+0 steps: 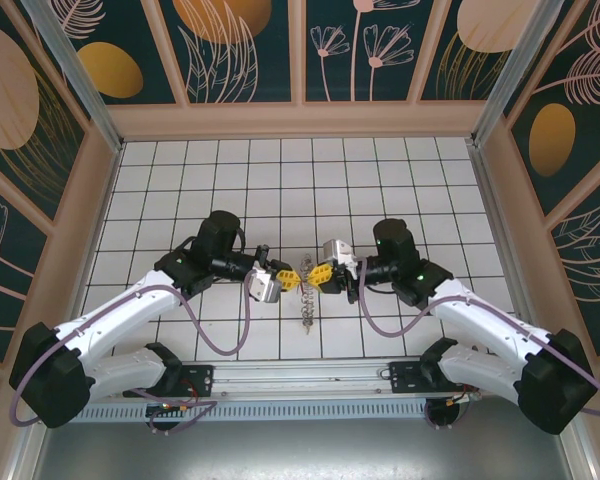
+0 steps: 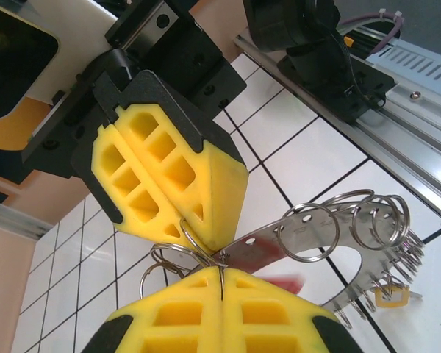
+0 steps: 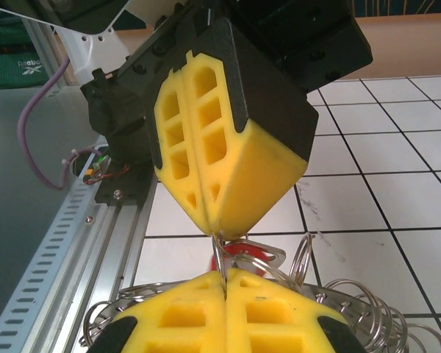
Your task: Put the keys on the keyring
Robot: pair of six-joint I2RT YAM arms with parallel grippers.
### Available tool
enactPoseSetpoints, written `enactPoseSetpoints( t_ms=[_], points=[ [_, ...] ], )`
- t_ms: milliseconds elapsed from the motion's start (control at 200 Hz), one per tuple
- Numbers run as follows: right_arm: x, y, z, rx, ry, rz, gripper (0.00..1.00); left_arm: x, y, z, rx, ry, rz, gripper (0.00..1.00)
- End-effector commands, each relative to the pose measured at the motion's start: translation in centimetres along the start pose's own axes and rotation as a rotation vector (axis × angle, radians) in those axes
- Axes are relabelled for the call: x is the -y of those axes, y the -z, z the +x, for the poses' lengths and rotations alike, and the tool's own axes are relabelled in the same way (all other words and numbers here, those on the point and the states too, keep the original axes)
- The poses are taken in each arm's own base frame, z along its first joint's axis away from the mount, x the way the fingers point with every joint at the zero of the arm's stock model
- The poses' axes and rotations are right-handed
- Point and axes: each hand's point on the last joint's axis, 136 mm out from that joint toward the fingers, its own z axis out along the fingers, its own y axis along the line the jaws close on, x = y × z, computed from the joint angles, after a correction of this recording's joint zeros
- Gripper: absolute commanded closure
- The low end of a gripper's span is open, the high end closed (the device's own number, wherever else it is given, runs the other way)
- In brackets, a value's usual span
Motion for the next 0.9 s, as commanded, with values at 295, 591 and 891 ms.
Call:
enactPoseSetpoints(
  t_ms=[295, 591, 891],
  points=[
    [0.4, 1.8, -4.7, 0.204, 0.096, 0.081, 1.0, 0.5, -0.5, -0.1, 0.059, 0.096, -0.037, 1.0],
    [0.7, 2.6, -4.8, 0.267, 0.08, 0.165, 1.0, -1.1, -0.2, -1.1, 0.113, 0.195, -0.111, 0.7],
    [0.6, 2.3, -4.5, 0.265, 0.086, 0.193, 1.0, -2.5, -0.2, -1.6, 0.151, 0.288, -0.147, 0.64]
  ],
)
